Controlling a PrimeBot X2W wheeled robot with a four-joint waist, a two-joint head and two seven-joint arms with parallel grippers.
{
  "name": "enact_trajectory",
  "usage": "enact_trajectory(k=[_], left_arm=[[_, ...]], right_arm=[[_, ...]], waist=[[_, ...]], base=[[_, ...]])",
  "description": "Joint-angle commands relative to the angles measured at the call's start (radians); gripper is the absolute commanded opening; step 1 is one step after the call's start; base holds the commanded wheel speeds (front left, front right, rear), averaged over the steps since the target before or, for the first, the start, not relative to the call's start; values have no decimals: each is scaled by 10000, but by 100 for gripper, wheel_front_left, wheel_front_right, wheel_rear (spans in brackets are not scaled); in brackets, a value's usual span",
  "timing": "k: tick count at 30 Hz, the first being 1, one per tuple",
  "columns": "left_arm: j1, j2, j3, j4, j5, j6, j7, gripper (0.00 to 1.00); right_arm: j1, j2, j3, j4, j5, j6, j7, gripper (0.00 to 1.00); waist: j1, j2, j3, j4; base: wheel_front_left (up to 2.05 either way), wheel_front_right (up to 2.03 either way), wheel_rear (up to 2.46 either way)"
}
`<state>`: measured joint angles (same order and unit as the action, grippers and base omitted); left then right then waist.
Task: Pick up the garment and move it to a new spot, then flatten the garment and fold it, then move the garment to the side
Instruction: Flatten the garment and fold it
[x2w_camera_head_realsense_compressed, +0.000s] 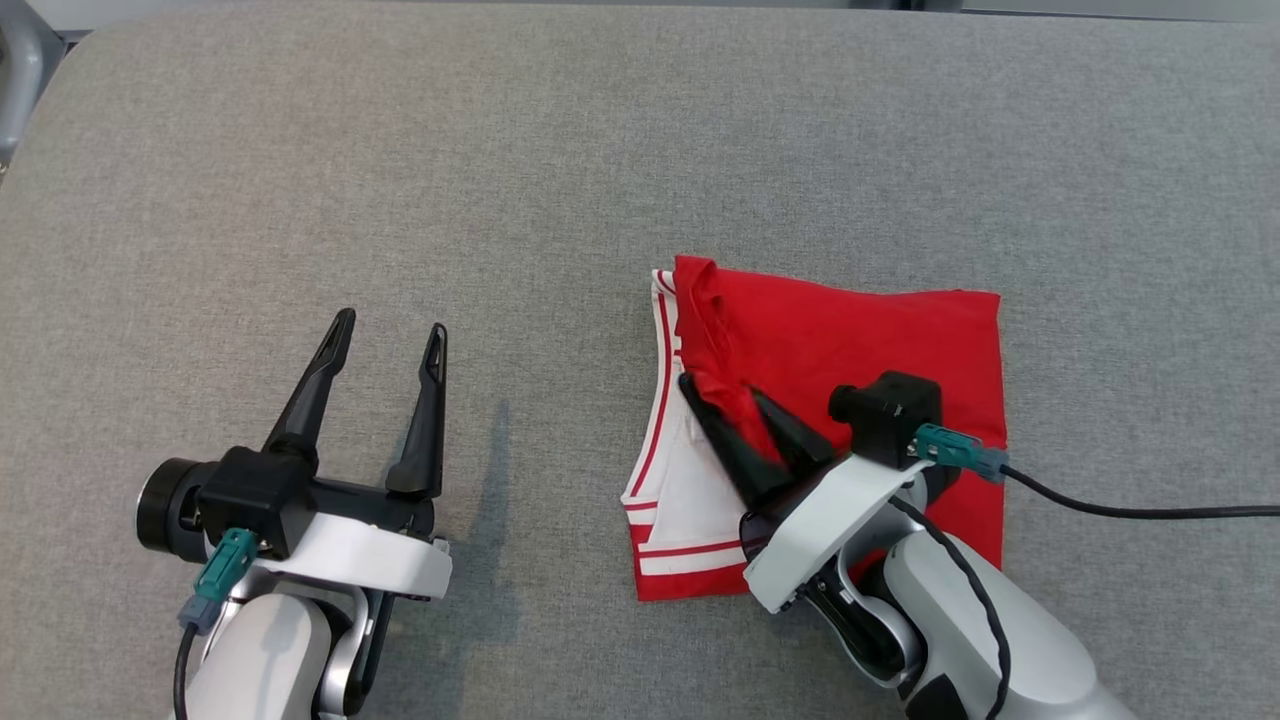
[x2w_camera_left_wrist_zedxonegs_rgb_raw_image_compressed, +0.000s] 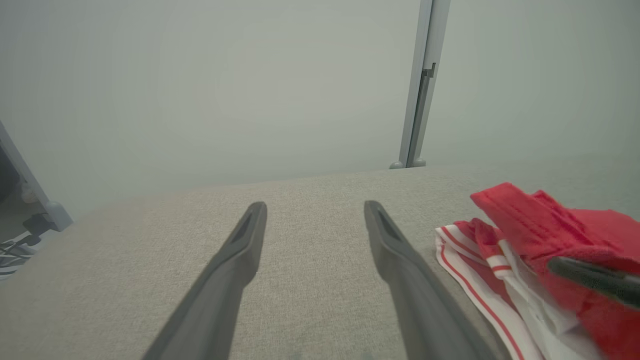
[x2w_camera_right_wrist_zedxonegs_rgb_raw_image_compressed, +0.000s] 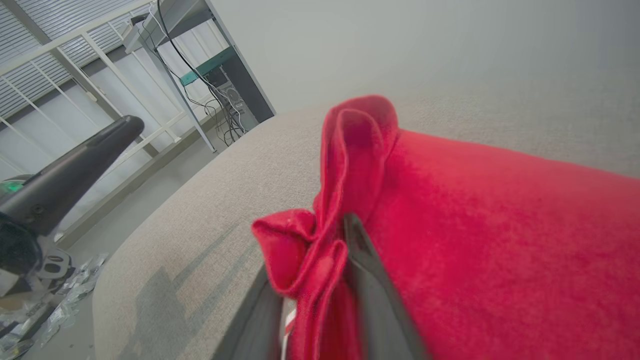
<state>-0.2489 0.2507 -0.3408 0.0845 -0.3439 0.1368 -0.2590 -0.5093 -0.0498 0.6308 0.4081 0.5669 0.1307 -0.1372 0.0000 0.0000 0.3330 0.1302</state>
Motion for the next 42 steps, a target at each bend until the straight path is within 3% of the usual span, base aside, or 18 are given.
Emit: enact_trajectory(k=[1, 11, 14, 18, 20, 30, 42], left_arm=[[-142, 23, 26, 34, 19, -18, -43, 100], [-33, -12, 160, 171, -100, 13, -44, 100], [40, 43, 202, 187, -90, 72, -43, 100], [150, 116, 314, 133, -72, 244, -43, 100], [225, 152, 352, 30, -57, 350, -41, 100], [801, 406, 508, -539, -53, 715, 101, 100], [1586, 670, 461, -998, -66, 860, 268, 100]], right_arm=[[-152, -36, 84, 107, 94, 0, -140, 100], [-201, -42, 38, -458, 2090, 0, -688, 100], [-140, -484, -377, -1041, 2126, -2, -826, 100], [286, -1038, -1547, -1803, 1690, 0, -980, 100], [709, -1338, -2706, -2270, 1147, 0, -998, 100], [2879, -1490, -6194, -3554, -1439, -2, -8, 100], [4294, -877, -6973, -4353, -2682, 0, 693, 100]], waist=[[0, 0, -15, -34], [0, 0, -263, -378], [0, 0, -365, -452], [0, 0, -526, -561], [0, 0, -626, -631], [0, 0, -1162, -841], [0, 0, -2130, -942]], base=[[0, 0, 0], [0, 0, 0], [0, 0, 0], [0, 0, 0], [0, 0, 0], [0, 0, 0], [0, 0, 0]])
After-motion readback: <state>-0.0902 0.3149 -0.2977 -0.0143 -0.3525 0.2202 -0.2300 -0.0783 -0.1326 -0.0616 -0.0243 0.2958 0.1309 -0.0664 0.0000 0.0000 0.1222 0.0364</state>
